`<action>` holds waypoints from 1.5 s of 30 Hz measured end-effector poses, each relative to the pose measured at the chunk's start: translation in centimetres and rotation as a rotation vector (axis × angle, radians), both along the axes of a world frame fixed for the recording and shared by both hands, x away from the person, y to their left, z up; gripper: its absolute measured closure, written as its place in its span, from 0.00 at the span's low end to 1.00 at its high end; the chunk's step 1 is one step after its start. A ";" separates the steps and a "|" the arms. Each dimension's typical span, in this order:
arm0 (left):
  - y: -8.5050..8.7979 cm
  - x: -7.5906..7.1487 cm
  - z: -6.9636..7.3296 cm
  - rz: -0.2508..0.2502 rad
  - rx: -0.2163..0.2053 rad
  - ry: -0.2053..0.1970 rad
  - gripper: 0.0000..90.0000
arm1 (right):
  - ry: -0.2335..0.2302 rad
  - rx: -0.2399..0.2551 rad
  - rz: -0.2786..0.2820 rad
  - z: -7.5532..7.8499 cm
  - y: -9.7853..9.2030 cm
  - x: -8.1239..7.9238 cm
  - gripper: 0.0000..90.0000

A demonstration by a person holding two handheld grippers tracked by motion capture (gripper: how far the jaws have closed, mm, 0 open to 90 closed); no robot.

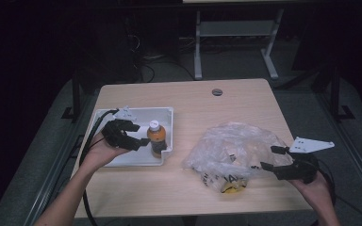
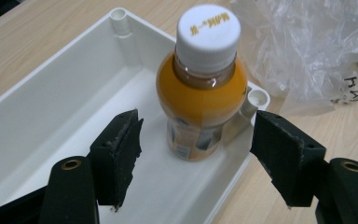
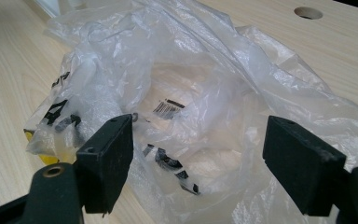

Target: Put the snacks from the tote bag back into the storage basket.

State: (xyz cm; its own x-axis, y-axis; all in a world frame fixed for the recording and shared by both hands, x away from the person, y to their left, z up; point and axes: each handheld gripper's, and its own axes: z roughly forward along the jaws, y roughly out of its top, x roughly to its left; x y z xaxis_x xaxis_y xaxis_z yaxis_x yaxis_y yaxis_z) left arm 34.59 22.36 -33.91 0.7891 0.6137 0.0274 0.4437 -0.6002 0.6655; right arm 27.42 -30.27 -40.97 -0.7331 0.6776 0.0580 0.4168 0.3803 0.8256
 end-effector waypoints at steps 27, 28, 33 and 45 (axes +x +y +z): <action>1.9 -1.7 -4.0 0.029 -0.047 0.019 0.34 | 0.010 -0.002 -0.006 -0.2 -0.1 0.0 0.26; 1.9 -1.7 -4.1 0.030 -0.047 0.019 0.34 | 0.010 -0.003 -0.006 -0.2 -0.1 0.0 0.26; 2.0 -2.1 -4.7 0.023 -0.050 0.019 0.34 | 0.014 -0.001 -0.009 -0.2 -0.2 0.0 0.26; 2.5 -2.8 -6.1 0.033 -0.063 0.015 0.33 | 0.017 -0.002 -0.010 -0.3 -0.2 0.0 0.26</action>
State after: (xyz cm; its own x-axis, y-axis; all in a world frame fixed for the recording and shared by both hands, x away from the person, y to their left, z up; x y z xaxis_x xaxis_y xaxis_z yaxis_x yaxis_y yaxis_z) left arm 31.84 24.86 -40.05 0.7683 0.6397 -0.0239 0.4732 -0.5424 0.6942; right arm 27.43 -30.52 -41.28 -0.7253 0.6851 0.0683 0.4342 0.3781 0.8176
